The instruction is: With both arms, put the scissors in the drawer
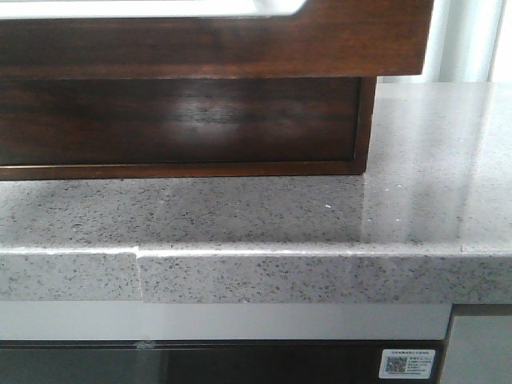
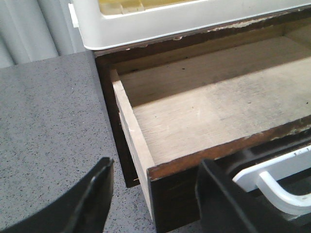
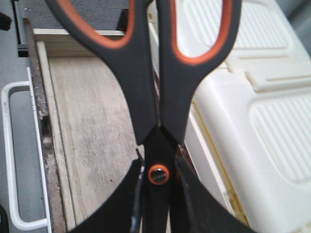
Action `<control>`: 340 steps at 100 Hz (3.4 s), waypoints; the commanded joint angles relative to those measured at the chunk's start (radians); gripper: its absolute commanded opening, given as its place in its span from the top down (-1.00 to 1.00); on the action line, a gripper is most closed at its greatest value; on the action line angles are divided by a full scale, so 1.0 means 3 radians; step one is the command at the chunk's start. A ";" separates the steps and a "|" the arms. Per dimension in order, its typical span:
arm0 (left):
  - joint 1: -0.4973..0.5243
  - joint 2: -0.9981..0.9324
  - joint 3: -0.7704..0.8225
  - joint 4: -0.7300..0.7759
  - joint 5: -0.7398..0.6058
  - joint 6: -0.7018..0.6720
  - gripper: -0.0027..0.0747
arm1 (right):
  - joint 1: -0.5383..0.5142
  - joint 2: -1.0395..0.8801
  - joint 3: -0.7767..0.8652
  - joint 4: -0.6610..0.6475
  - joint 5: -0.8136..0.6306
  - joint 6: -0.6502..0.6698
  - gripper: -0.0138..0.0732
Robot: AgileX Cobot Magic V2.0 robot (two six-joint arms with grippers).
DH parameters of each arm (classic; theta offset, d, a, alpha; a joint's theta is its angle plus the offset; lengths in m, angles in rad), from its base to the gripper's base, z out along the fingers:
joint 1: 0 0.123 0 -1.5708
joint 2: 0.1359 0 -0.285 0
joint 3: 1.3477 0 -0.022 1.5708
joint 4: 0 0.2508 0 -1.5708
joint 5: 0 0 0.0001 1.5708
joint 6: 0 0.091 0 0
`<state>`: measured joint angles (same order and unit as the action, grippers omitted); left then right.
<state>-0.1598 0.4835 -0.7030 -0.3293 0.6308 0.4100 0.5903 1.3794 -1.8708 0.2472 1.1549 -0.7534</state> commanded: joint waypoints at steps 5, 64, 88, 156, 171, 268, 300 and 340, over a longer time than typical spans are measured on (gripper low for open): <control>-0.0028 0.0020 -0.0110 -0.0062 -0.0251 -0.0038 -0.02 | 0.0298 0.0158 -0.0091 -0.0330 -0.0244 -0.0083 0.71; -0.0028 0.0020 -0.0110 -0.0062 -0.0251 -0.0038 -0.02 | 0.0499 0.0918 -0.0098 -0.1139 0.0285 -0.0083 0.71; -0.0028 0.0020 -0.0110 -0.0062 -0.0251 -0.0038 -0.02 | 0.0499 0.0918 -0.0098 -0.1145 0.0369 -0.0083 0.65; -0.0028 0.0020 -0.0110 -0.0062 -0.0251 -0.0038 -0.02 | 0.0449 0.0367 -0.0323 -0.1128 0.0514 0.0702 0.20; -0.0028 0.0020 -0.0110 -0.0062 -0.0251 -0.0038 -0.02 | 0.0082 0.0002 -0.0117 -0.0776 0.0492 0.0961 0.20; -0.0028 0.0020 -0.0110 -0.0062 -0.0240 -0.0038 -0.01 | -0.2036 -0.2619 0.3865 0.0065 -0.1592 0.1644 0.20; -0.0028 0.0020 -0.0110 -0.0156 -0.0240 -0.0051 0.93 | -0.2036 -0.2612 0.3865 0.0065 -0.1604 0.1638 0.83; -0.0028 0.0020 -0.0110 -0.0288 -0.0215 -0.0060 0.98 | -0.2036 -0.2612 0.3865 0.0060 -0.1421 0.1638 0.84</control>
<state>-0.1598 0.4835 -0.7030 -0.3858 0.6291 0.4053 -0.0153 0.5938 -0.6879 0.2658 0.7809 -0.2618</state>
